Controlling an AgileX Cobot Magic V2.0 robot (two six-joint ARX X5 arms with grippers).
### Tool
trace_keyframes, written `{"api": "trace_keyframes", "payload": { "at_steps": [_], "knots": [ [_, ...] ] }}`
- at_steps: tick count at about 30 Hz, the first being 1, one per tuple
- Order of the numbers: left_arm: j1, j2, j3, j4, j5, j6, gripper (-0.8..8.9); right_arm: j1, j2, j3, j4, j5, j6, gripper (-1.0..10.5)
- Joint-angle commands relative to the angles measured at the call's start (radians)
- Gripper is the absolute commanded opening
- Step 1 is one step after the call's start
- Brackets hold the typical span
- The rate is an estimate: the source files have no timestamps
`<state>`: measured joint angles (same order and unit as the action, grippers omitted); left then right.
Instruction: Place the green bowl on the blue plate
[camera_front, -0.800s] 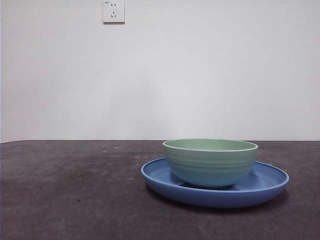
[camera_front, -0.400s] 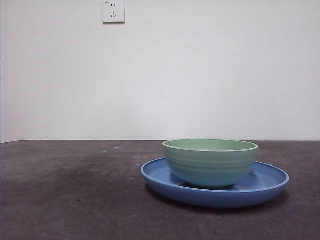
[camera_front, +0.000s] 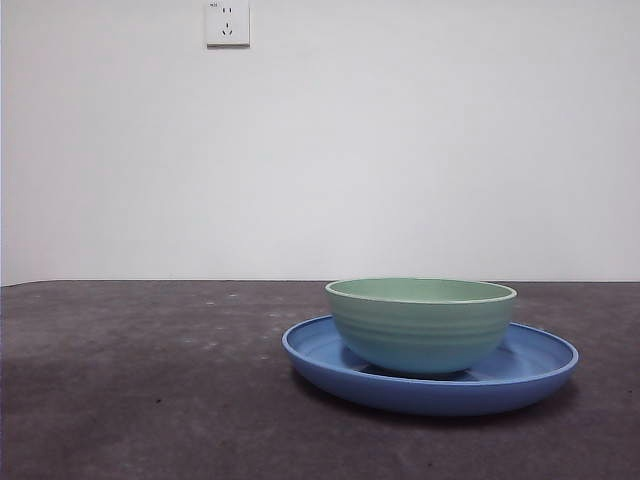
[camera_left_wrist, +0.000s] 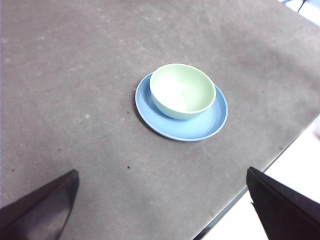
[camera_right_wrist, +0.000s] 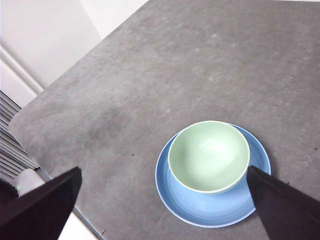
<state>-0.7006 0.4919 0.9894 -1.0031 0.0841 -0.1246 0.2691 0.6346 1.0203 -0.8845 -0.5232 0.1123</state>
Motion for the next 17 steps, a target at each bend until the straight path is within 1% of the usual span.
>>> {"api": "trace_keyframes", "payload": {
  "at_steps": [1, 5, 17],
  "knots": [
    [-0.004, -0.009, 0.012, 0.038, 0.001, -0.021, 5.98, 0.005, 0.004, 0.02, 0.005, 0.0, 0.011, 6.6],
    [-0.004, -0.009, 0.012, 0.061, 0.001, -0.02, 5.98, 0.005, 0.004, 0.02, 0.005, -0.001, 0.011, 6.6],
    [-0.004, -0.006, 0.012, 0.061, 0.001, -0.019, 5.98, 0.005, 0.004, 0.02, 0.014, 0.0, 0.012, 6.6]
  ]
}}
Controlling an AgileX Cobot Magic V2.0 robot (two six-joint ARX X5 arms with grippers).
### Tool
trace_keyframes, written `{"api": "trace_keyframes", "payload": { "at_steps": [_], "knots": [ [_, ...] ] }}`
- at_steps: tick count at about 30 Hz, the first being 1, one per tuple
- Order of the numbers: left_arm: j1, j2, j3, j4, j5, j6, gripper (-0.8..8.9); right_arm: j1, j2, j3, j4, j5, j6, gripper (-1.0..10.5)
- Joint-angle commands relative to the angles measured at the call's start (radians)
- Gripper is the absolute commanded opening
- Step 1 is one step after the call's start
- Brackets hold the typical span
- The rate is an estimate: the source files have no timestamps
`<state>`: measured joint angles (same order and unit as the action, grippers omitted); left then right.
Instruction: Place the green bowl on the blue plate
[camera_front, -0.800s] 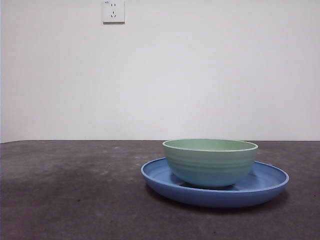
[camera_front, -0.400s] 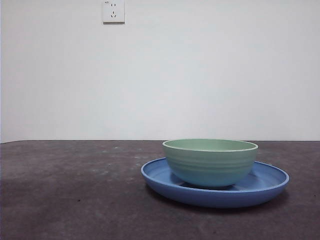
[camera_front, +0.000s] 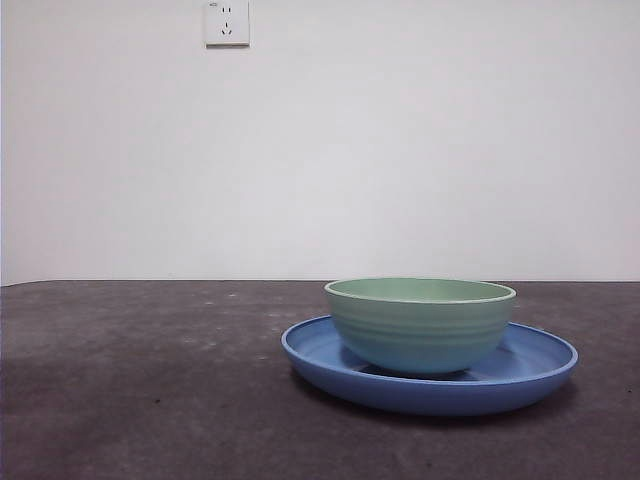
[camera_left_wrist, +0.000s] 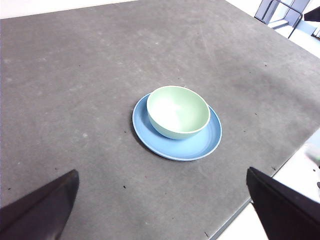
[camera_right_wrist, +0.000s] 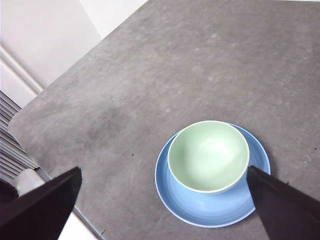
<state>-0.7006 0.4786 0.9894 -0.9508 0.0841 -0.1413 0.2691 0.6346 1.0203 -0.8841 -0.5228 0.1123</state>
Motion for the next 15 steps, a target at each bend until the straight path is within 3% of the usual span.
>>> {"api": "trace_keyframes", "payload": {
  "at_steps": [1, 9, 15],
  "knots": [
    [-0.004, 0.007, 0.012, 0.01, 0.001, -0.002, 5.98, 0.005, 0.004, 0.02, 0.016, 0.0, 0.012, 6.6],
    [-0.004, 0.007, 0.012, 0.009, 0.001, -0.003, 5.98, 0.005, 0.03, 0.02, -0.043, 0.042, 0.049, 6.6],
    [-0.004, 0.007, 0.012, 0.009, 0.001, -0.003, 5.98, -0.007, 0.19, 0.02, -0.159, 0.051, 0.04, 6.6]
  ]
}}
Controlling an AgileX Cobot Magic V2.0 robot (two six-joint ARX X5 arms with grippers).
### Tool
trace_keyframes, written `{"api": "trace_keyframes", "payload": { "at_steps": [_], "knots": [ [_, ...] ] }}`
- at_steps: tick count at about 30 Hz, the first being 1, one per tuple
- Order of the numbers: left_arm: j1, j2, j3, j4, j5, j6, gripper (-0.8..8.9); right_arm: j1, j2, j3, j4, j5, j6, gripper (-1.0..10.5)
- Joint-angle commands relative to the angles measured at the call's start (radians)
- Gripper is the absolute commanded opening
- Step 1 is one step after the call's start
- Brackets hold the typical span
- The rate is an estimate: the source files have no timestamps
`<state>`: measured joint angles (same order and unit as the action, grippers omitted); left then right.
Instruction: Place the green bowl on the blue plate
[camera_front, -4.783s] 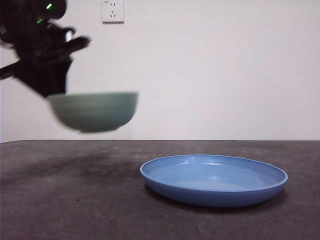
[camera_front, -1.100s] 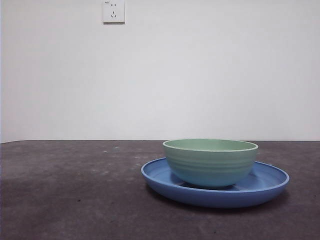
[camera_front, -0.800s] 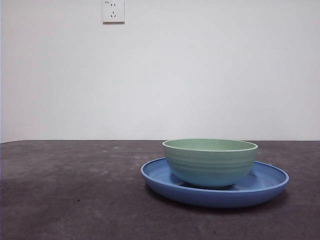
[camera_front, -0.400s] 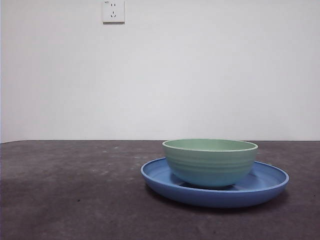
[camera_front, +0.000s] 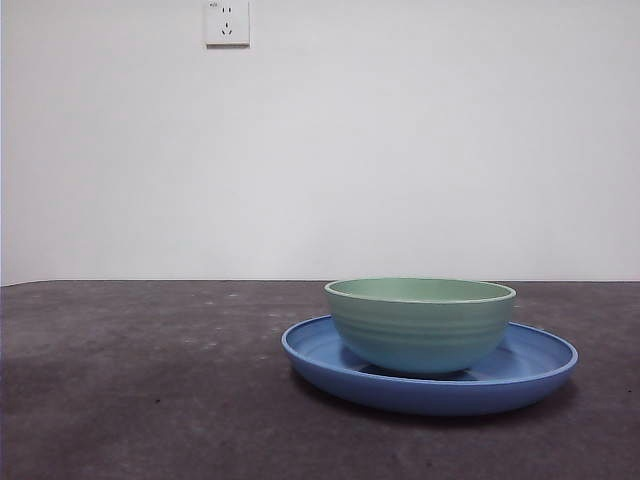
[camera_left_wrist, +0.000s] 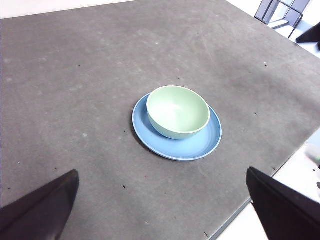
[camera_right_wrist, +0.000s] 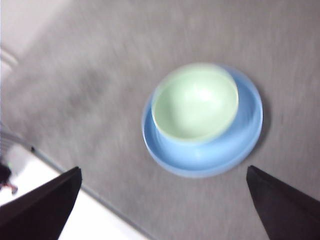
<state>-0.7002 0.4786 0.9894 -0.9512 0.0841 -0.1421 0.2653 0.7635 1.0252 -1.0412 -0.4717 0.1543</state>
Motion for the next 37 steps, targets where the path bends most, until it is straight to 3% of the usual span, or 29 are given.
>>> {"api": "trace_keyframes", "payload": {
  "at_steps": [1, 11, 23, 30, 37],
  "knots": [
    [-0.004, 0.007, 0.012, 0.01, 0.001, -0.002, 5.98, -0.005, 0.091, 0.015, -0.003, 0.0, -0.011, 6.6],
    [-0.004, 0.007, 0.012, 0.009, 0.001, -0.002, 5.98, -0.084, 0.416, 0.015, 0.111, -0.024, -0.08, 6.1],
    [-0.004, 0.007, 0.012, 0.009, 0.001, -0.002, 5.98, -0.171, 0.682, 0.015, 0.304, -0.037, -0.079, 4.2],
    [-0.004, 0.007, 0.012, 0.009, 0.001, -0.002, 5.98, -0.175, 0.824, 0.015, 0.344, -0.036, -0.082, 4.0],
    [-0.004, 0.007, 0.012, 0.009, 0.001, -0.002, 5.98, -0.172, 0.945, 0.015, 0.393, -0.077, -0.088, 2.5]
  ]
}}
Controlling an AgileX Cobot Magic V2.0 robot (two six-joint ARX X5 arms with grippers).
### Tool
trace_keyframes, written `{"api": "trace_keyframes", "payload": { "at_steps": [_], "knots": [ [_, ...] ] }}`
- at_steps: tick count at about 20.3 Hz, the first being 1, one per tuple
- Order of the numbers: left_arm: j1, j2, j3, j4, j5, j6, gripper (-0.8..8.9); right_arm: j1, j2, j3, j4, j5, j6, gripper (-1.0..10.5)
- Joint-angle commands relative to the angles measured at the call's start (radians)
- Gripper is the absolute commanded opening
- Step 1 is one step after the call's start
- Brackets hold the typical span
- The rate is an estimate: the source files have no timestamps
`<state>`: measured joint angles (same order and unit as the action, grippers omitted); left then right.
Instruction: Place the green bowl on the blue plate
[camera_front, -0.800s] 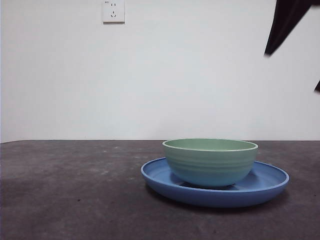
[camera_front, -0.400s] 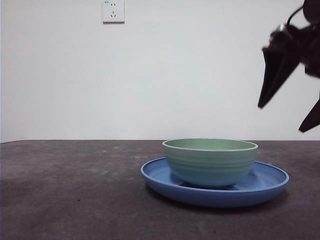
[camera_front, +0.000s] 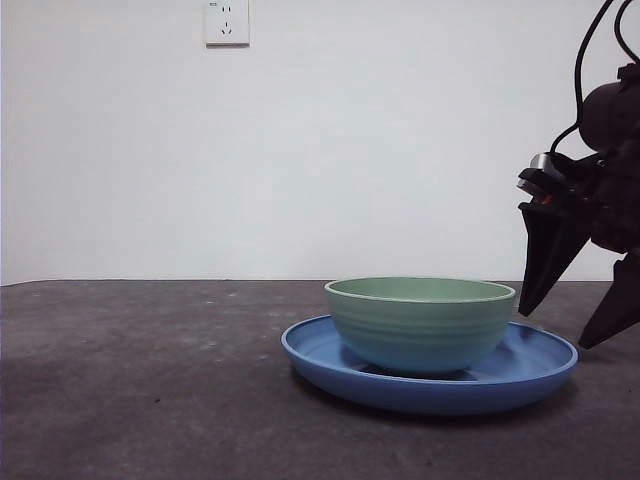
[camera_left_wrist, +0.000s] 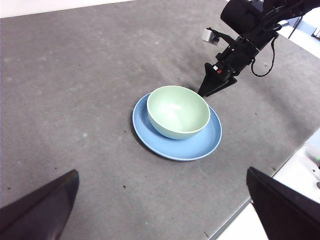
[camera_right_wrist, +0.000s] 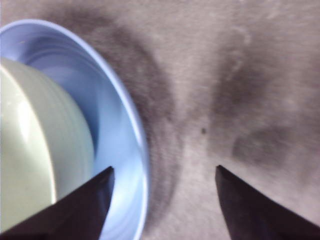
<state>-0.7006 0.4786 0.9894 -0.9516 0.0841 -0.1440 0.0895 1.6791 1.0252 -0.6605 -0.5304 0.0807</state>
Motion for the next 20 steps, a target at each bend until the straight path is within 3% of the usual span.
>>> {"api": "trace_keyframes", "payload": {
  "at_steps": [1, 10, 14, 20],
  "knots": [
    [-0.004, 0.007, 0.012, 0.009, 0.001, 0.0, 5.98, 0.01, 0.04, 0.015, 0.019, -0.022, -0.014, 2.4],
    [-0.004, 0.007, 0.012, 0.009, 0.001, 0.0, 5.98, 0.052, 0.062, 0.015, 0.033, -0.018, -0.002, 1.1],
    [-0.004, 0.007, 0.012, 0.009, 0.001, 0.0, 5.98, 0.058, 0.062, 0.015, 0.006, 0.037, -0.001, 0.3],
    [-0.004, 0.007, 0.012, 0.009, 0.001, 0.0, 5.98, 0.072, 0.062, 0.02, 0.01, 0.034, 0.013, 0.1]
  ]
}}
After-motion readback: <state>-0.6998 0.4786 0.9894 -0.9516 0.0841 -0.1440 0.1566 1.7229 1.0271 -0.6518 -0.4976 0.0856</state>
